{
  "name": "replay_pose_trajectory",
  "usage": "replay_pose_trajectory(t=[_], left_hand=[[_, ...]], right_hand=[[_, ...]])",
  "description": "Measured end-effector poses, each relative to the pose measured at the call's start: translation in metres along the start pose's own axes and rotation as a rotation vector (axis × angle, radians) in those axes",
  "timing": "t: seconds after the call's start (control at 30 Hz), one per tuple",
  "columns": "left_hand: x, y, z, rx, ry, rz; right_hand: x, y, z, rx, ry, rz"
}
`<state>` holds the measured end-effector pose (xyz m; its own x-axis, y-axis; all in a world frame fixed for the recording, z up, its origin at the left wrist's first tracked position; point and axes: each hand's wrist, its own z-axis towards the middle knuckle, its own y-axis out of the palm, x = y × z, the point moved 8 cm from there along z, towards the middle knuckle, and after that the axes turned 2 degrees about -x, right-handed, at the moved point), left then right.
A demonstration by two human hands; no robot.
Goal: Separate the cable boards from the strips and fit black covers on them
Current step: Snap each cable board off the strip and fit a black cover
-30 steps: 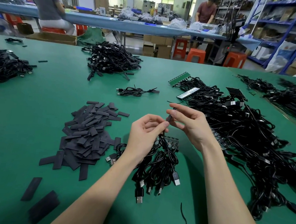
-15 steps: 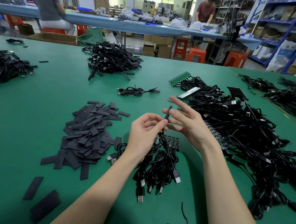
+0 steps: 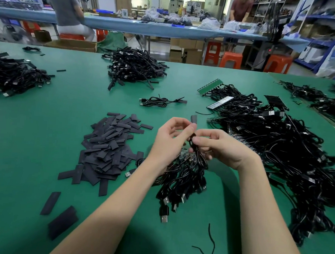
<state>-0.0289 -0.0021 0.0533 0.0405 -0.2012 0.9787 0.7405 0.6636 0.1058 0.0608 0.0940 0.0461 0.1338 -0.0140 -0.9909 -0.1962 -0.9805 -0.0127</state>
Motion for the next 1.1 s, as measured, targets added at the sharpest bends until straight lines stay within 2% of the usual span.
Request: replay_pose_trajectory(t=[0.13,0.23,0.4,0.5,0.6,0.73,0.83,0.93,1.03,1.1], left_hand=[[0.001,0.008,0.006,-0.153,-0.15,0.09],[0.006,0.006,0.015,-0.172,-0.177,0.13],[0.017,-0.004,0.039,-0.286,-0.248,0.355],[0.026,-0.017,0.069,-0.297,-0.194,0.555],[0.032,-0.038,0.108,-0.174,-0.102,0.764],[0.025,-0.056,0.146,-0.165,0.029,1.216],[0.006,-0.066,0.156,-0.164,-0.009,1.542],[-0.017,-0.066,0.156,-0.247,-0.145,1.556],[-0.023,-0.069,0.158,-0.249,-0.203,1.493],[-0.022,-0.066,0.155,-0.245,-0.228,1.448]], right_hand=[[-0.008,-0.02,0.005,0.261,-0.144,0.264],[0.0,-0.027,0.011,0.487,-0.155,0.424],[0.007,-0.022,0.024,0.576,-0.216,0.558],[0.008,-0.021,0.029,0.529,-0.184,0.472],[0.015,-0.025,0.03,0.52,-0.09,0.347],[0.018,-0.027,0.028,0.516,-0.056,0.286],[0.017,-0.028,0.026,0.527,-0.037,0.222],[0.014,-0.03,0.023,0.555,-0.021,0.113],[0.008,-0.035,0.019,0.583,-0.01,-0.025],[0.004,-0.042,0.014,0.614,0.051,-0.204]])
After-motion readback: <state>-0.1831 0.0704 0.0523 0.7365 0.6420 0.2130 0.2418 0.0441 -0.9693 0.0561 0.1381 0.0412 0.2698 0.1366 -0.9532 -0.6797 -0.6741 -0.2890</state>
